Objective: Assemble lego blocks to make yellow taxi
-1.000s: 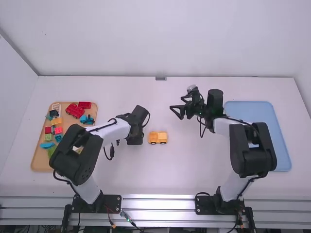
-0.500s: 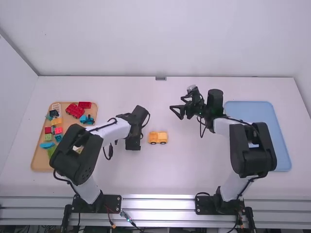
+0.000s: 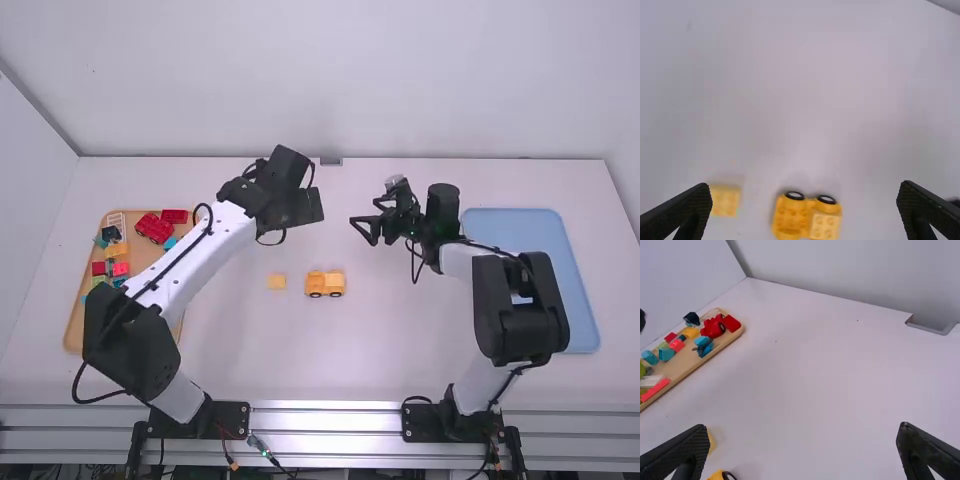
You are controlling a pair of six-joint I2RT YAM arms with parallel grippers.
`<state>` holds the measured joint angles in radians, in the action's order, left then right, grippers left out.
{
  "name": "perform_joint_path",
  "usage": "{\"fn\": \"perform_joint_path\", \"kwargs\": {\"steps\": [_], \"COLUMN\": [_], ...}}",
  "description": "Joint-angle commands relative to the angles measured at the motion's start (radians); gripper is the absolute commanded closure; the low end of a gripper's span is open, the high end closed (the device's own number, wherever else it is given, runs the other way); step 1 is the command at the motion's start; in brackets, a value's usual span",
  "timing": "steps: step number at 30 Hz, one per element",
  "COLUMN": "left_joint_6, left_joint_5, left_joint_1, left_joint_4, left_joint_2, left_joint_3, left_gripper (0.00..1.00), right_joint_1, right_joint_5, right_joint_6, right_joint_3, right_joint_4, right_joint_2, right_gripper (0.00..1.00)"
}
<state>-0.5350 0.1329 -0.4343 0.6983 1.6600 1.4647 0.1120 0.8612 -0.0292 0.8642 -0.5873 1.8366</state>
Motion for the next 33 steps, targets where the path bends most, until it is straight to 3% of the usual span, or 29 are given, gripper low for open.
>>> {"fn": "perform_joint_path", "kwargs": {"steps": [1, 4, 7, 10, 12, 18, 21, 27, 33], "left_joint_6": [0.409, 0.570, 0.906, 1.303, 1.455, 1.697, 1.901, 1.888, 2.010], "left_joint_5": [-0.002, 0.012, 0.023, -0.170, -0.286, -0.703, -0.909, -1.041, -1.087], "left_joint_1": [0.003, 0.002, 0.003, 0.032, 0.058, 0.233, 0.359, 0.474, 0.477], "left_joint_4": [-0.003, -0.046, -0.063, -0.024, 0.007, -0.027, -0.045, -0.254, -0.344], "left_joint_2": [-0.003, -0.003, -0.003, -0.015, -0.038, -0.112, -0.117, -0.114, -0.106], "left_joint_3": [0.006, 0.006, 0.003, -0.033, -0.063, -0.226, -0.331, -0.511, -0.635], "left_gripper": [0.01, 0.01, 0.01, 0.01, 0.01, 0.01, 0.01, 0.01, 0.01], "right_joint_1": [-0.002, 0.005, 0.005, 0.010, 0.014, 0.015, 0.020, 0.020, 0.023], "right_joint_5": [0.003, 0.006, 0.008, 0.071, 0.117, 0.396, 0.409, 0.289, 0.364], "right_joint_6": [0.003, 0.003, -0.017, -0.139, -0.187, -0.360, -0.394, -0.401, -0.400], "right_joint_3": [0.006, 0.006, 0.006, 0.006, 0.006, 0.006, 0.006, 0.006, 0.006], "right_joint_4": [-0.002, -0.002, -0.010, -0.011, -0.010, -0.006, -0.006, -0.006, 0.010], "right_joint_2": [-0.025, -0.025, -0.025, -0.025, -0.025, -0.025, -0.025, -0.025, -0.025], "right_gripper": [0.01, 0.01, 0.01, 0.01, 0.01, 0.01, 0.01, 0.01, 0.01]}}
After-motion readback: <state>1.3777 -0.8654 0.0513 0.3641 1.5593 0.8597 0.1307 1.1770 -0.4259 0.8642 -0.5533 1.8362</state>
